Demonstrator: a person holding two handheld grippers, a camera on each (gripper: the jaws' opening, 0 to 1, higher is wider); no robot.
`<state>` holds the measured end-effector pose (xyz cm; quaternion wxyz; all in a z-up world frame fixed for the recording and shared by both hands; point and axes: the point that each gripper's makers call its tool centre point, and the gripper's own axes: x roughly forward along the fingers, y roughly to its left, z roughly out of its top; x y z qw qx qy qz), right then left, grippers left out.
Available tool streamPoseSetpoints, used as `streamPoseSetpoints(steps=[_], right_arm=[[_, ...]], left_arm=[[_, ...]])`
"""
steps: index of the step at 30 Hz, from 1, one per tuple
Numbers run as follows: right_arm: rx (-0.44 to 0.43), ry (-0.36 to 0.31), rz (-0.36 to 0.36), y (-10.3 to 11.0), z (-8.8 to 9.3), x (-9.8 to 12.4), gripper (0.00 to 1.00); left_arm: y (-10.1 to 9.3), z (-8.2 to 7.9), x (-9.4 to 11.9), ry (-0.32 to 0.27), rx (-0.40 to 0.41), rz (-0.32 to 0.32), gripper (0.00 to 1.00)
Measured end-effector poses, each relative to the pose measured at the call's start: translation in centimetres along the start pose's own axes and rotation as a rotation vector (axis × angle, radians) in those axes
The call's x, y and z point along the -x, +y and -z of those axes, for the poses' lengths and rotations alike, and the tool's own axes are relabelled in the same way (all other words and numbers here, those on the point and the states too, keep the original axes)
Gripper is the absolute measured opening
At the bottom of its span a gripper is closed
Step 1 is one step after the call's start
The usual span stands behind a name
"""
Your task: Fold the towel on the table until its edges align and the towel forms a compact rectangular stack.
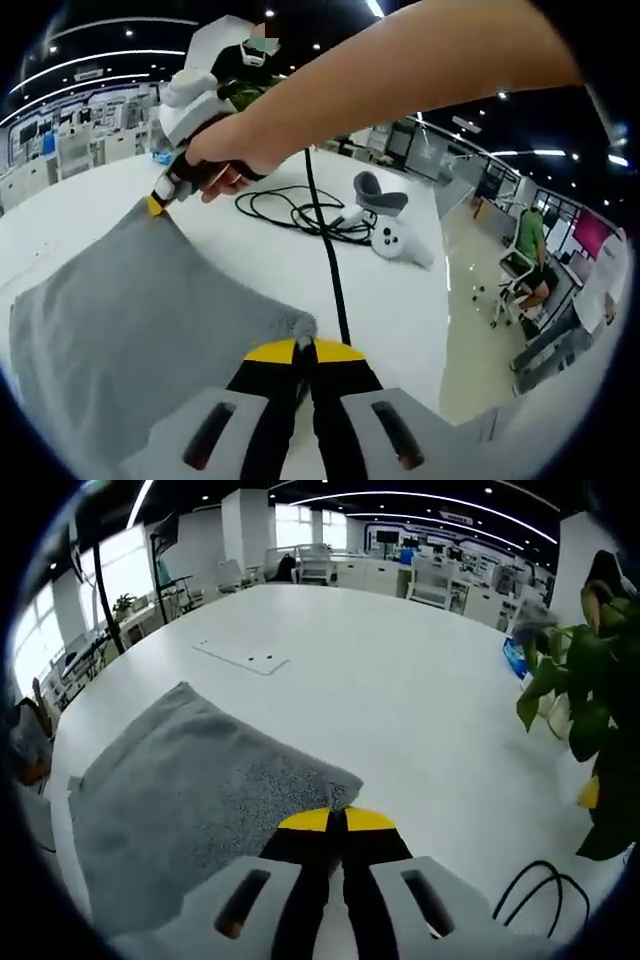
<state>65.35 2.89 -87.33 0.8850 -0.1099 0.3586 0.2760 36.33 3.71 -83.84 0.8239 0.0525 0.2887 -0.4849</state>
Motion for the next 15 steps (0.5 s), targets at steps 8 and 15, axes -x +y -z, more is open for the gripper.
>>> streamPoseSetpoints(steps=[8,15], right_arm=[[-0.042,-0.032,0.008,0.2,-1.1,1.1,0.0],[-0.081,-0.059,0.019,0.7,-2.9,1.3,0.0]], left_arm=[[1.6,-1.3,1.3,-0.06,0.107,-0.033,0.03],[3.3,-2.5,3.4,-0.108,0.135,-0.059,0.03]])
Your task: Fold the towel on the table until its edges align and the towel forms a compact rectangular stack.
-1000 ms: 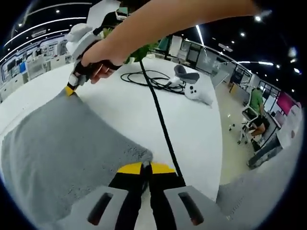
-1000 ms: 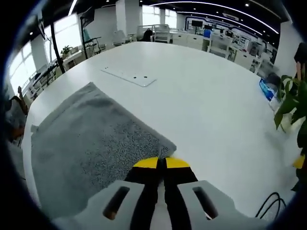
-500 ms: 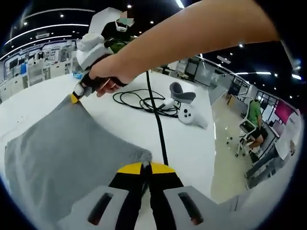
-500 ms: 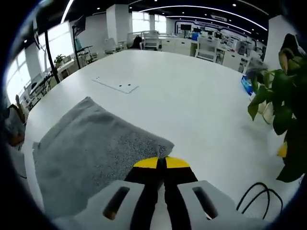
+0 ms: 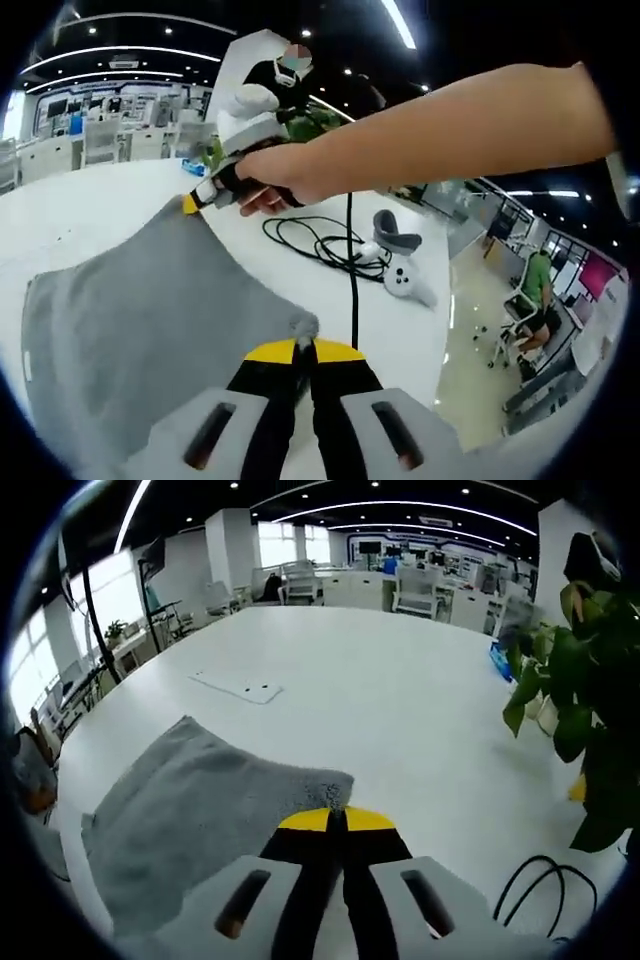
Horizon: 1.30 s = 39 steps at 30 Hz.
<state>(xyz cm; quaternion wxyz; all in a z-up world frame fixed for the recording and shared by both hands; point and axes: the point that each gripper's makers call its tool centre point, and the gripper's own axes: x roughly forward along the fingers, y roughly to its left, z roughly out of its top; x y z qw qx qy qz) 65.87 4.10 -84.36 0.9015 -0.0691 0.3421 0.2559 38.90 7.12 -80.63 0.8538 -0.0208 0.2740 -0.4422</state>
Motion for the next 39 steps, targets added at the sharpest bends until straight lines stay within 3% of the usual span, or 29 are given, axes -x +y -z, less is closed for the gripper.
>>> streamPoseSetpoints(steps=[17,39], right_arm=[[-0.073,-0.034,0.013,3.2,-4.4,0.6,0.0],[-0.059,-0.085,-0.009,9.8,-9.9,-0.8,0.0]], left_arm=[[2.9,-2.4,6.2,-0.087,-0.024,-0.04,0.04],[6.1,-1.6,13.5,-0.181,0.013,-0.114,0.04]])
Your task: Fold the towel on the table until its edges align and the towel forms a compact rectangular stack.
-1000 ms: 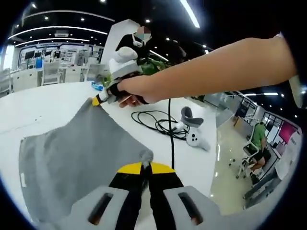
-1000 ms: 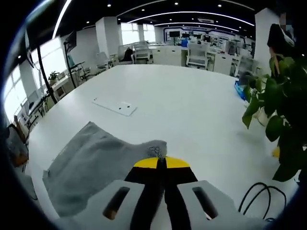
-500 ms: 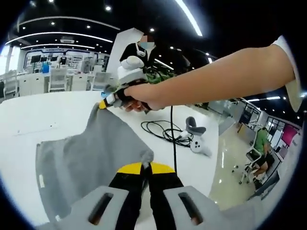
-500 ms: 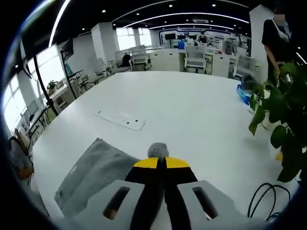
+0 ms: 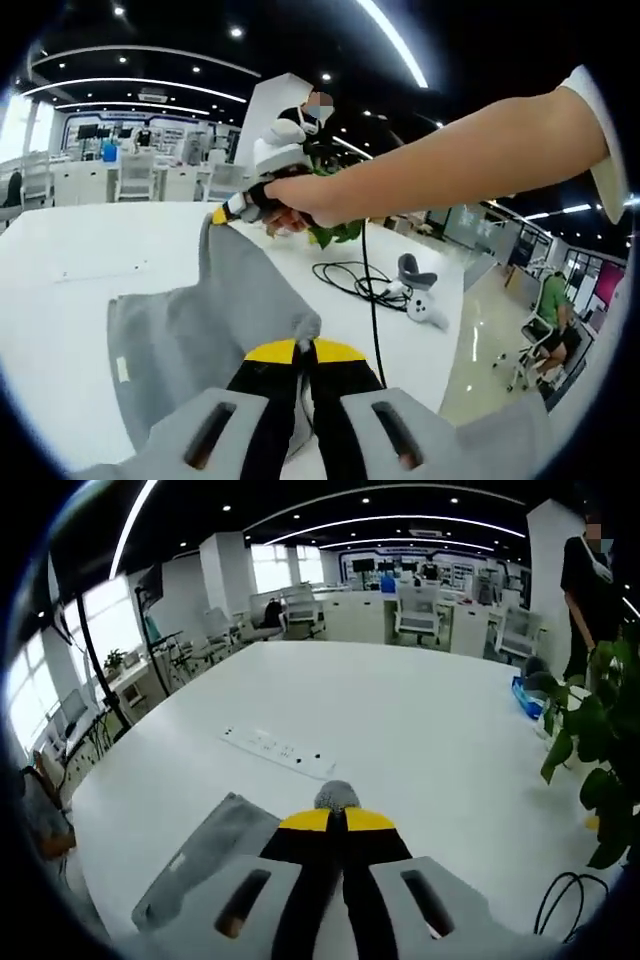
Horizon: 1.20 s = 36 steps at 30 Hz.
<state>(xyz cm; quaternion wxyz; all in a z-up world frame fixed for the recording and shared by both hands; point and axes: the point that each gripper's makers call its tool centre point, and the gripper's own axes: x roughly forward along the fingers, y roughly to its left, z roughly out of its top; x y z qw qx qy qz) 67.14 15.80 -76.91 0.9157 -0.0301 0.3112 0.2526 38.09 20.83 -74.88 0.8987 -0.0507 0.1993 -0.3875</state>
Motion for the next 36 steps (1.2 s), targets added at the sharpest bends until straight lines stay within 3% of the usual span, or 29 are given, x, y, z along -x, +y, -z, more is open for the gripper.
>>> streamPoseSetpoints(steps=[11,18,26,36], right_arm=[[-0.006,-0.03,-0.024,4.3,-1.3,-0.6,0.0],[0.014,-0.024,-0.039,7.2,-1.2,-1.7,0.0],[0.02,-0.012,-0.041,8.8,-0.6,-3.1,0.0],[0.047,0.003,-0.057,9.9,-0.4,-5.6,0.0]], left_arm=[[1.6,0.3,2.8,-0.033,0.013,-0.047,0.04],[3.4,1.8,4.6,-0.02,0.04,-0.103,0.04],[4.9,3.3,5.9,-0.013,0.055,-0.156,0.04],[7.5,5.9,7.0,0.047,0.075,-0.235,0.04]])
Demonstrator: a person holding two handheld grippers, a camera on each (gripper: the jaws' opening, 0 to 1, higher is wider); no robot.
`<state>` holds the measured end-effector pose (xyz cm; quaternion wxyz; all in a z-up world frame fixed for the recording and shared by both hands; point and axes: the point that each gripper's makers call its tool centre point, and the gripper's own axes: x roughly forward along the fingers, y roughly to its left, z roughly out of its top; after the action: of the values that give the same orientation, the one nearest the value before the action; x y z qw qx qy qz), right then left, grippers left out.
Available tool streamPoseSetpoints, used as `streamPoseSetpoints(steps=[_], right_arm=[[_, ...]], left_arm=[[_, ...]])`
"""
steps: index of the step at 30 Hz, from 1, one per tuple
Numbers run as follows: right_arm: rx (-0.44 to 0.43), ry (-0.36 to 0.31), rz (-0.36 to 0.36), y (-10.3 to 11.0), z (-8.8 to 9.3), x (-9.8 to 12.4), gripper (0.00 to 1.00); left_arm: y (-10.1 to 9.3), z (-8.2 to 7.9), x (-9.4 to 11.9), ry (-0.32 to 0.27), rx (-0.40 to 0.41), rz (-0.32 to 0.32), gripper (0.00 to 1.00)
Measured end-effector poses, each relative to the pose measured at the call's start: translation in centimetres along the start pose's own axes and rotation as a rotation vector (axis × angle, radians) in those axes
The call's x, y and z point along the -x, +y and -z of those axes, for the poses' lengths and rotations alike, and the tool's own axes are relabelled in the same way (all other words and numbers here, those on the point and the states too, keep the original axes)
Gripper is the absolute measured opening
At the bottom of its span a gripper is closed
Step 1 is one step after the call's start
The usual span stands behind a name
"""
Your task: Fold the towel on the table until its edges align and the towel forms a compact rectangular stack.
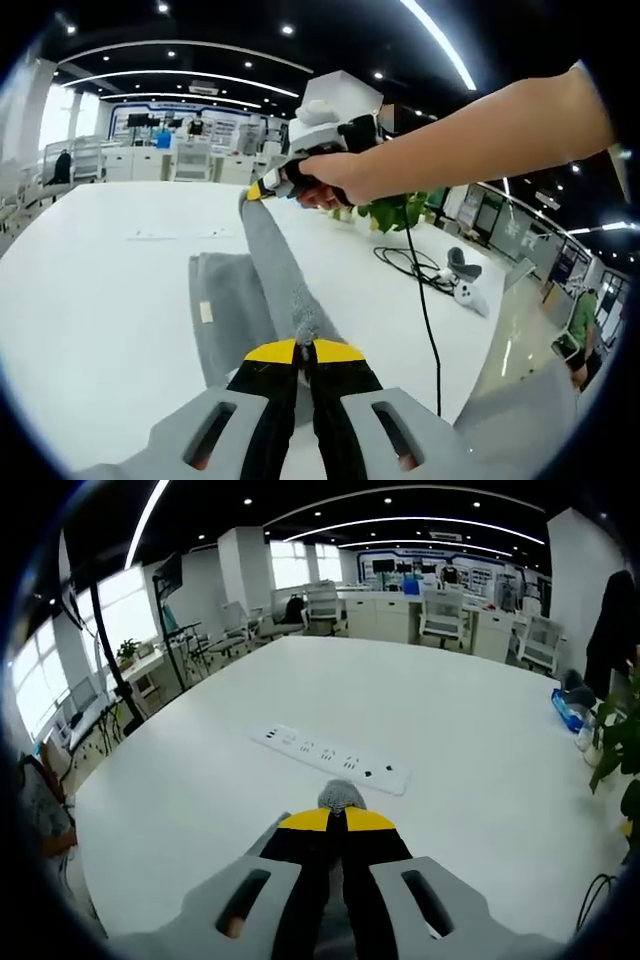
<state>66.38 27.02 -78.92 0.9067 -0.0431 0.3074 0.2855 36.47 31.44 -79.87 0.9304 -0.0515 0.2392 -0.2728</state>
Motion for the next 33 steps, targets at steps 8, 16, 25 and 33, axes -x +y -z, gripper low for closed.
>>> streamPoseSetpoints(steps=[8,16,25,33], right_arm=[[0.026,0.015,-0.02,1.3,0.6,-1.8,0.0],[0.044,0.029,-0.038,2.2,1.6,-3.3,0.0],[0.068,0.032,-0.052,3.4,2.3,-4.6,0.0],[0.094,0.037,-0.079,4.7,3.1,-5.5,0.01]], left_arm=[[1.4,2.2,-0.2,0.076,0.012,-0.026,0.04],[2.7,4.1,-0.4,0.154,0.019,-0.047,0.03],[3.2,5.2,-0.4,0.191,0.019,-0.053,0.03],[3.8,6.8,-0.6,0.252,0.013,-0.064,0.03]])
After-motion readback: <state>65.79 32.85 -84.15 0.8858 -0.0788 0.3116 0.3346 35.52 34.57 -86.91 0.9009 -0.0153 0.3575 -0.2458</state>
